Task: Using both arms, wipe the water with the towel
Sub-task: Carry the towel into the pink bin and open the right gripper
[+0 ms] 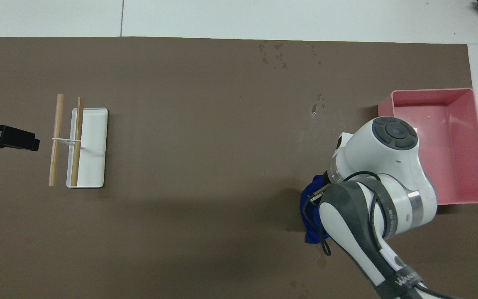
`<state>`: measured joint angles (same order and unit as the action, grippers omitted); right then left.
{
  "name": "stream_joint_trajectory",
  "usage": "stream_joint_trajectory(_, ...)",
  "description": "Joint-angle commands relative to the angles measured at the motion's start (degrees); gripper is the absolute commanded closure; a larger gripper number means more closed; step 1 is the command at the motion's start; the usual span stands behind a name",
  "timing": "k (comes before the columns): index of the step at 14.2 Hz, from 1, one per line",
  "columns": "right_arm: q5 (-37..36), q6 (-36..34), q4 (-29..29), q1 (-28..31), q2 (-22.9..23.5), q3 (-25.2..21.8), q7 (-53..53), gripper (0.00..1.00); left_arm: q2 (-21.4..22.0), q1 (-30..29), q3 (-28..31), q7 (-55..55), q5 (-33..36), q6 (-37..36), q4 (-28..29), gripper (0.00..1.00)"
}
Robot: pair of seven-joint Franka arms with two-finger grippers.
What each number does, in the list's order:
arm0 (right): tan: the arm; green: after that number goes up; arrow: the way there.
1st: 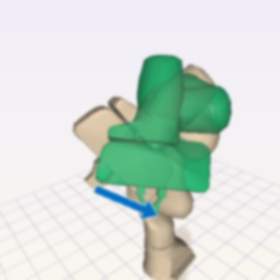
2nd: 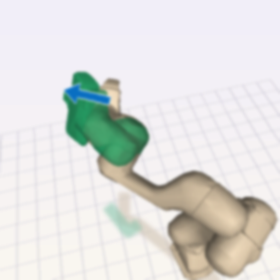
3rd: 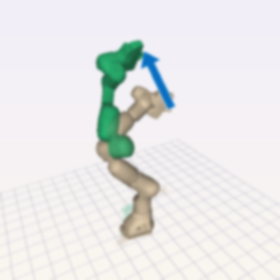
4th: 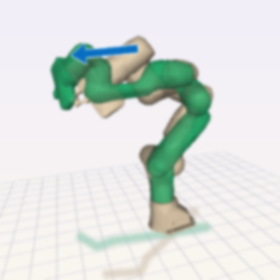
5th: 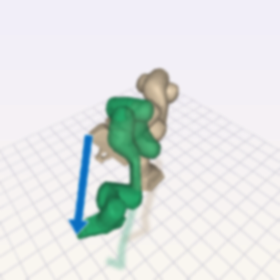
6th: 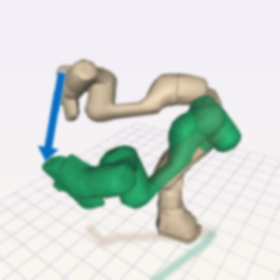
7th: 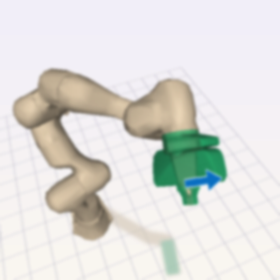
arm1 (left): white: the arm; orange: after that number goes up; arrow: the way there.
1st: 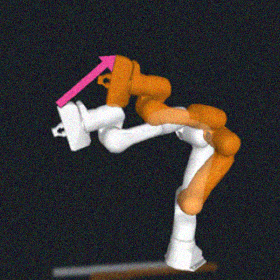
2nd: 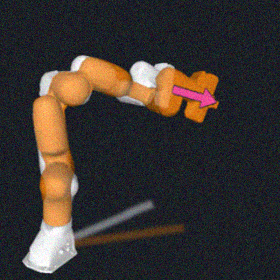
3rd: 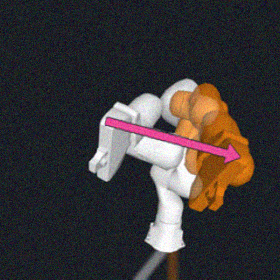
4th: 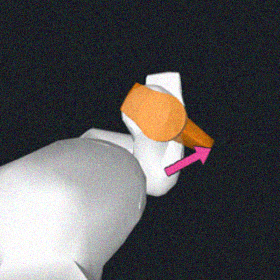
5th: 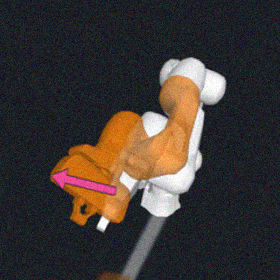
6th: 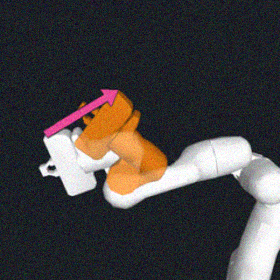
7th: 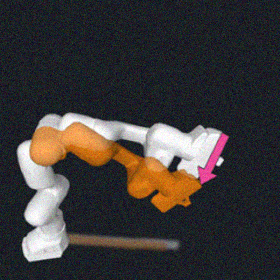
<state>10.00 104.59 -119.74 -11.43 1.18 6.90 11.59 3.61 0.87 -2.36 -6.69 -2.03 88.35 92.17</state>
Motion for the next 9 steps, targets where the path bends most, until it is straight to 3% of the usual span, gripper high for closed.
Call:
stream_joint_trajectory(1, -0.3, -6.6, 4.5, 1.8, -1.4, 0.3, -0.1, 1.0, 1.4, -0.7, -0.5, -0.8, 0.8, 0.5, 1.6, 0.0)
stream_joint_trajectory(5, -1.1, -15.2, 11.4, 5.4, -3.7, 0.2, 2.8, 1.0, 1.4, -0.8, -0.5, -0.8, 0.8, 0.5, 1.6, 0.0)
stream_joint_trajectory(9, -1.6, -17.0, 12.4, 7.2, -8.1, -0.3, 3.3, 1.0, 1.4, -0.7, -0.5, -0.8, 0.8, 0.5, 1.6, 0.0)
